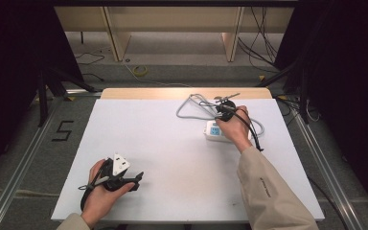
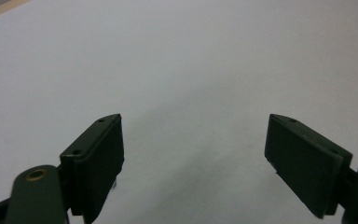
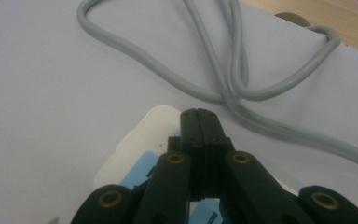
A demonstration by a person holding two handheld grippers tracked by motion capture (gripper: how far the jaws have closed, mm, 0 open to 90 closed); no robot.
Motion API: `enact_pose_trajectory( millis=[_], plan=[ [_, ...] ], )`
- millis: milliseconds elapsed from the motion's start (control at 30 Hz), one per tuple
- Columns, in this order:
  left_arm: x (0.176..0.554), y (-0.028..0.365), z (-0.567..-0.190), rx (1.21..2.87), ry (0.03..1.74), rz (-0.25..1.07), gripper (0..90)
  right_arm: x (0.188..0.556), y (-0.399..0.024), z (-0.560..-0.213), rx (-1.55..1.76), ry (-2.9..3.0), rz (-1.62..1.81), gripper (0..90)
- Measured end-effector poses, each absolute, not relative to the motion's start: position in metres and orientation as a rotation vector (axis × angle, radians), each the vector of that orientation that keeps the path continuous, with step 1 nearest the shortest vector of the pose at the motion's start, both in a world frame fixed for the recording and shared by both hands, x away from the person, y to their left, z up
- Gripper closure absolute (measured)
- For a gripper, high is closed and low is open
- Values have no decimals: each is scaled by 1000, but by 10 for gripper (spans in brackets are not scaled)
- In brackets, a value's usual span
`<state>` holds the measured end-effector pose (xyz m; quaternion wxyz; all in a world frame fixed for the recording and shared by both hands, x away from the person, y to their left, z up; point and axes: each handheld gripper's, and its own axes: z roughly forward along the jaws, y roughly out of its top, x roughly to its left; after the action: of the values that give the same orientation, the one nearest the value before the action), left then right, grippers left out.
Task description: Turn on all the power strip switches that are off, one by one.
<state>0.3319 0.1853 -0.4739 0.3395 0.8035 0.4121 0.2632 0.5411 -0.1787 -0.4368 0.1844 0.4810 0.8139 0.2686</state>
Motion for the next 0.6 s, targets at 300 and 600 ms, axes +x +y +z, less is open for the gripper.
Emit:
enact_pose_trajectory(
  millis=[300, 600],
  plan=[
    [332, 185, -474, 2093, 1073, 684, 196, 542, -175, -441, 1355, 2309, 750, 900],
    [332, 185, -474, 2093, 1072, 683, 196, 544, -173, -443, 1355, 2310, 742, 900]
  ],
)
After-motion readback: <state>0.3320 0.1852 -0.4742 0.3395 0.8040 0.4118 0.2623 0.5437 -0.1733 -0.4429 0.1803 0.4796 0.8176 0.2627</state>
